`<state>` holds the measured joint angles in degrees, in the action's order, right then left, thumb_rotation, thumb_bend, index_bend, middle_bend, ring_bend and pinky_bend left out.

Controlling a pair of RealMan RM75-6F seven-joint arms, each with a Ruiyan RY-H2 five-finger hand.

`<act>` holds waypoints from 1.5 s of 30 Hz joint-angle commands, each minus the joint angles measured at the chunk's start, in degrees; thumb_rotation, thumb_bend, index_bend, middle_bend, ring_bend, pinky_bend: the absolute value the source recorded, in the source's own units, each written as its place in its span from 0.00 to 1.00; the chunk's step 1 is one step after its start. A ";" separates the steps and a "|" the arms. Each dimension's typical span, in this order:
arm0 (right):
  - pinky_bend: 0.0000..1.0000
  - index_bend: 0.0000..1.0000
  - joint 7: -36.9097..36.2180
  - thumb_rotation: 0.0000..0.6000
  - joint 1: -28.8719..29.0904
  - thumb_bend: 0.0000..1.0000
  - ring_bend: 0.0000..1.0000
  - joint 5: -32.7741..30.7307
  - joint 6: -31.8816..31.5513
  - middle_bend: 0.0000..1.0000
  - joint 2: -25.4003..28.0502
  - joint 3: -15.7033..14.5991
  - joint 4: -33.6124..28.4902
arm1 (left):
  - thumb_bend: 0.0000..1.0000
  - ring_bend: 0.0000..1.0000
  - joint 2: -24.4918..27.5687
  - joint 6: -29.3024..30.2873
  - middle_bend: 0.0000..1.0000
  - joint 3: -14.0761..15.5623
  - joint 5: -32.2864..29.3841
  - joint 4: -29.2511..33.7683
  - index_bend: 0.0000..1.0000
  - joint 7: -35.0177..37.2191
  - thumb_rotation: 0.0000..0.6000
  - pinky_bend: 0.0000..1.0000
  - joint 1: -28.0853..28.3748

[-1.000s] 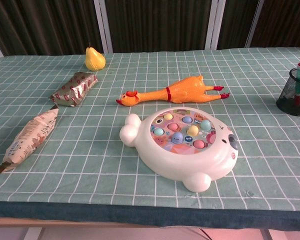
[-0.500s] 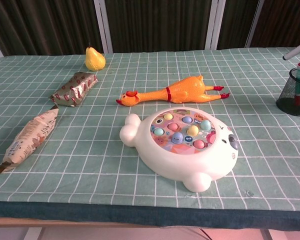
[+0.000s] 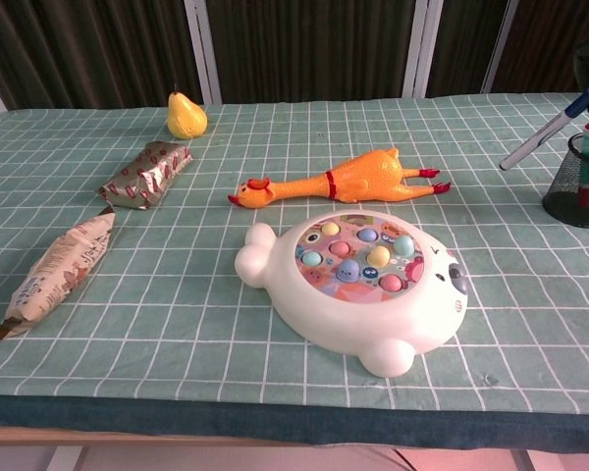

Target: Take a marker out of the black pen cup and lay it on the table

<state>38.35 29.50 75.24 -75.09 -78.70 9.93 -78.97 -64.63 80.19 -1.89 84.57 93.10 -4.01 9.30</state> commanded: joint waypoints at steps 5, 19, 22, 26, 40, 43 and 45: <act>1.00 0.84 10.33 1.00 5.49 0.94 1.00 -3.97 4.41 1.00 -10.88 1.49 15.31 | 0.58 0.09 0.16 -0.14 0.11 -0.16 -0.33 -0.05 0.29 0.44 1.00 0.33 0.01; 1.00 0.64 8.72 1.00 5.29 0.84 1.00 -8.03 9.59 1.00 -13.53 1.41 18.82 | 0.58 0.09 0.23 0.01 0.10 -0.05 -0.01 -0.01 0.29 0.52 1.00 0.33 -0.06; 1.00 0.49 7.58 1.00 4.76 0.72 1.00 -8.64 9.92 1.00 -12.11 1.56 16.80 | 0.58 0.09 0.20 -0.08 0.11 0.00 0.02 0.02 0.29 0.43 1.00 0.33 -0.04; 1.00 0.28 5.76 1.00 3.72 0.48 1.00 -9.53 10.11 1.00 -9.52 1.74 12.89 | 0.58 0.09 0.21 -0.10 0.11 0.06 0.12 0.07 0.29 0.30 1.00 0.33 -0.03; 0.82 0.43 -21.75 1.00 -8.74 0.31 0.84 -1.36 -0.72 0.87 11.82 2.13 -15.22 | 0.58 0.09 -0.17 -0.26 0.11 -0.13 -0.21 -0.22 0.29 -0.37 1.00 0.33 0.11; 0.75 0.44 -24.78 1.00 -14.19 0.31 0.66 1.45 -6.84 0.70 17.11 0.08 -20.92 | 0.58 0.09 -0.33 -0.68 0.10 -0.20 -0.53 -0.41 0.29 -0.64 1.00 0.33 0.29; 0.67 0.43 -26.38 1.00 -17.70 0.31 0.52 2.69 -10.10 0.58 20.11 -1.61 -23.50 | 0.58 0.09 -0.49 -0.84 0.11 -0.27 -0.84 -0.49 0.29 -1.07 1.00 0.33 0.35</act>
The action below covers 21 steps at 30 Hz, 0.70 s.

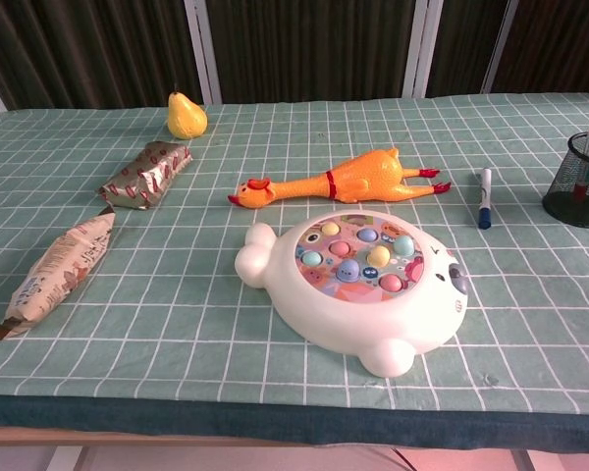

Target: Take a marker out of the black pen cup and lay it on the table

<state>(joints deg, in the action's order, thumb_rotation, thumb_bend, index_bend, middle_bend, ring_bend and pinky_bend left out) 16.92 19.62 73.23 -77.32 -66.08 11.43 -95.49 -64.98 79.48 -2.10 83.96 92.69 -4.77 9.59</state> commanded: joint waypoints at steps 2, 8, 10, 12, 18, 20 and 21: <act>0.53 0.38 -6.59 1.00 -10.34 0.31 0.39 5.19 -9.85 0.45 9.12 -4.39 -7.91 | 0.57 0.09 -0.29 -0.13 0.11 -0.16 -0.43 -0.07 0.29 -0.67 1.00 0.33 0.08; 0.22 0.22 -9.82 1.00 -14.34 0.35 0.16 4.75 -9.62 0.20 11.65 -7.64 -7.17 | 0.57 0.09 -0.91 0.25 0.10 -0.36 -0.75 -0.14 0.29 -2.34 1.00 0.33 0.04; 0.21 0.19 -11.51 1.00 -14.69 0.38 0.12 5.13 -8.83 0.16 11.68 -8.16 -6.28 | 0.57 0.09 -1.12 0.46 0.10 -0.47 -0.90 -0.21 0.29 -2.79 1.00 0.33 -0.01; 0.20 0.17 -12.82 1.00 -14.80 0.41 0.10 5.70 -8.06 0.13 11.65 -8.56 -5.41 | 0.58 0.09 -1.27 0.63 0.11 -0.61 -1.09 -0.24 0.29 -3.02 1.00 0.33 -0.05; 0.20 0.16 -15.03 1.00 -14.48 0.42 0.10 6.73 -6.68 0.13 11.03 -8.47 -3.99 | 0.58 0.09 -1.50 0.53 0.10 -0.57 -1.13 -0.33 0.29 -3.50 1.00 0.33 0.01; 0.20 0.16 -15.20 1.00 -14.44 0.42 0.10 6.81 -6.22 0.13 10.98 -8.53 -3.88 | 0.58 0.09 -1.50 0.47 0.10 -0.48 -1.18 -0.13 0.29 -3.64 1.00 0.33 -0.04; 0.20 0.16 -15.33 1.00 -14.41 0.42 0.10 6.87 -5.87 0.13 11.08 -8.58 -3.98 | 0.58 0.09 -1.47 0.57 0.10 -0.39 -0.92 -0.06 0.28 -3.69 1.00 0.33 -0.04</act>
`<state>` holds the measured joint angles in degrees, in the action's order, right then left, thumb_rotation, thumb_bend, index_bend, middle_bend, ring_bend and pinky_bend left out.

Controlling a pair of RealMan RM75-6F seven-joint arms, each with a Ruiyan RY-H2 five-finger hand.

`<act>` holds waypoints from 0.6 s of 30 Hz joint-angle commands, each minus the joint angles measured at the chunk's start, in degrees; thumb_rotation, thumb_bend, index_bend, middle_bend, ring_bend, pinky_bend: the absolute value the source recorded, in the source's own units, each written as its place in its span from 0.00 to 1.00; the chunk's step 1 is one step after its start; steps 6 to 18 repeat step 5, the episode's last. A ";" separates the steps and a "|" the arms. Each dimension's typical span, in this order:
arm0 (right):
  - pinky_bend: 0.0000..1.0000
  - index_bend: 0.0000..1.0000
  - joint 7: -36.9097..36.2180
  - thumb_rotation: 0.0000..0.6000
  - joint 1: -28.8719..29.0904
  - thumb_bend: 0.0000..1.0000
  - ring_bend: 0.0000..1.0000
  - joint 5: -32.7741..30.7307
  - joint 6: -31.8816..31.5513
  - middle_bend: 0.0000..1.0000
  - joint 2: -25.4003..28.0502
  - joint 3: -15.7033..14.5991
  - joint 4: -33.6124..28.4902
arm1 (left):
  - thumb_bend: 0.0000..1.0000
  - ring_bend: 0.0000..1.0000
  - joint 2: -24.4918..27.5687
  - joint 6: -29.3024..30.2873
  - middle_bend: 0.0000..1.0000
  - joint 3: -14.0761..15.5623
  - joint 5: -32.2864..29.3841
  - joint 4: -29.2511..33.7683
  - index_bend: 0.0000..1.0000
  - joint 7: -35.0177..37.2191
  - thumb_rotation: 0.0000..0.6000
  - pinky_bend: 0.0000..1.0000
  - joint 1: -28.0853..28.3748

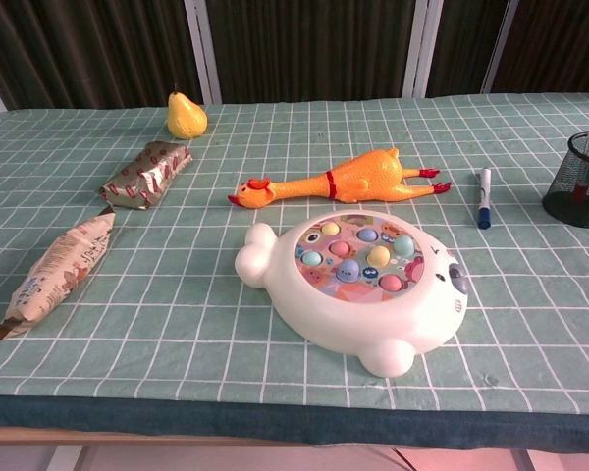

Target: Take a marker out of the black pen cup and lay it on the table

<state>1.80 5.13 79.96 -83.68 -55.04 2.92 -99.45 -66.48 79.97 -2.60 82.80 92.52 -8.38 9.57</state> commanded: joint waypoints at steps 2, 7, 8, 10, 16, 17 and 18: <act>0.20 0.16 -0.62 1.00 0.11 0.42 0.10 0.12 0.87 0.13 0.24 -0.03 -0.33 | 0.58 0.09 0.00 0.29 0.11 0.15 0.58 -0.02 0.28 0.07 1.00 0.33 -0.03; 0.20 0.16 -0.74 1.00 0.33 0.42 0.10 -0.12 1.19 0.13 0.21 0.42 -0.55 | 0.58 0.09 0.02 -0.22 0.11 0.18 0.30 -0.39 0.28 0.43 1.00 0.33 0.09; 0.20 0.16 -0.74 1.00 0.33 0.42 0.10 -0.12 1.19 0.13 0.21 0.42 -0.55 | 0.58 0.09 0.02 -0.22 0.11 0.18 0.30 -0.39 0.28 0.43 1.00 0.33 0.09; 0.20 0.16 -0.74 1.00 0.33 0.42 0.10 -0.12 1.19 0.13 0.21 0.42 -0.55 | 0.58 0.09 0.02 -0.22 0.11 0.18 0.30 -0.39 0.28 0.43 1.00 0.33 0.09; 0.20 0.16 -0.74 1.00 0.33 0.42 0.10 -0.12 1.19 0.13 0.21 0.42 -0.55 | 0.58 0.09 0.02 -0.22 0.11 0.18 0.30 -0.39 0.28 0.43 1.00 0.33 0.09; 0.20 0.16 -0.74 1.00 0.33 0.42 0.10 -0.12 1.19 0.13 0.21 0.42 -0.55 | 0.58 0.09 0.02 -0.22 0.11 0.18 0.30 -0.39 0.28 0.43 1.00 0.33 0.09; 0.20 0.16 -0.74 1.00 0.33 0.42 0.10 -0.12 1.19 0.13 0.21 0.42 -0.55 | 0.58 0.09 0.02 -0.22 0.11 0.18 0.30 -0.39 0.28 0.43 1.00 0.33 0.09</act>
